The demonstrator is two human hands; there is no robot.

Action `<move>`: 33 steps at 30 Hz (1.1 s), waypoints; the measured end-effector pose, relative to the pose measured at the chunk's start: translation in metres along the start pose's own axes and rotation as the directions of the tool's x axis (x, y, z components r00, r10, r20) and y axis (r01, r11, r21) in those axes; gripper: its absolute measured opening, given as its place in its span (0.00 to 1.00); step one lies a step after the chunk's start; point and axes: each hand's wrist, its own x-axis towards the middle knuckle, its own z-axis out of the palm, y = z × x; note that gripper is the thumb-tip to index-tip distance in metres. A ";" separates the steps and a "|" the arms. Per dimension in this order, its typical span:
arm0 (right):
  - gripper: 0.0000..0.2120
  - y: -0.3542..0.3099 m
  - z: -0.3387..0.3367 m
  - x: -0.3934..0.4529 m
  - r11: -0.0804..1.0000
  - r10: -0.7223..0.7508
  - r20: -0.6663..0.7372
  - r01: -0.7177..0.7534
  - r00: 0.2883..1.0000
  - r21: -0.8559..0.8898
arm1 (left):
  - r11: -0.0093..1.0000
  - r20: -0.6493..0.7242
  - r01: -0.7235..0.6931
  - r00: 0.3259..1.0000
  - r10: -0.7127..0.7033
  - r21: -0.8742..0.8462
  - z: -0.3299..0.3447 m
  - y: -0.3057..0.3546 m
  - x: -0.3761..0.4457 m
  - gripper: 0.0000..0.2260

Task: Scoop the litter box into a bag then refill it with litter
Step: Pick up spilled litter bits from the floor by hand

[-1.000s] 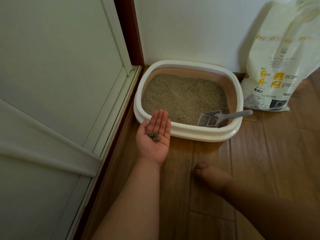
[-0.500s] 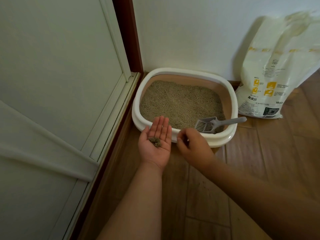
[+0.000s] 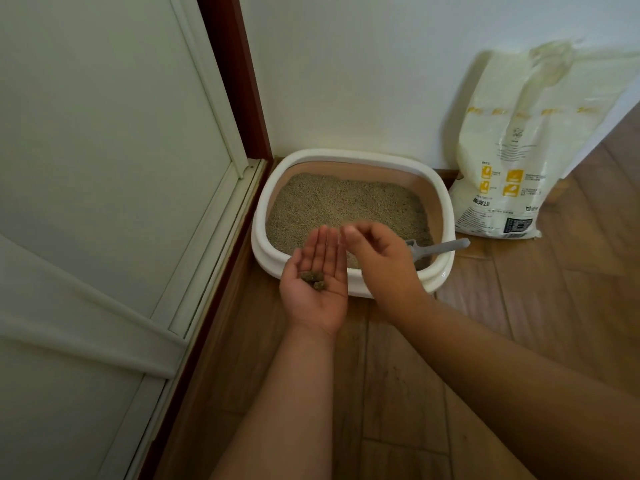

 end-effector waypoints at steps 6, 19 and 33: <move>0.23 -0.045 0.005 0.000 0.709 0.333 -0.098 -0.180 0.938 0.682 | 0.997 0.006 -0.050 0.999 0.050 -0.053 0.046 -0.010 -0.014 0.18; 0.25 -0.170 -0.032 0.024 0.464 0.370 -0.113 -0.078 0.922 0.882 | 0.998 0.022 -0.051 0.999 0.050 0.047 0.185 -0.026 -0.045 0.18; 0.19 -0.443 -0.117 0.028 0.384 0.456 -0.147 -0.046 0.878 0.922 | 0.994 -0.048 0.019 0.999 -0.014 0.111 0.443 -0.044 -0.170 0.20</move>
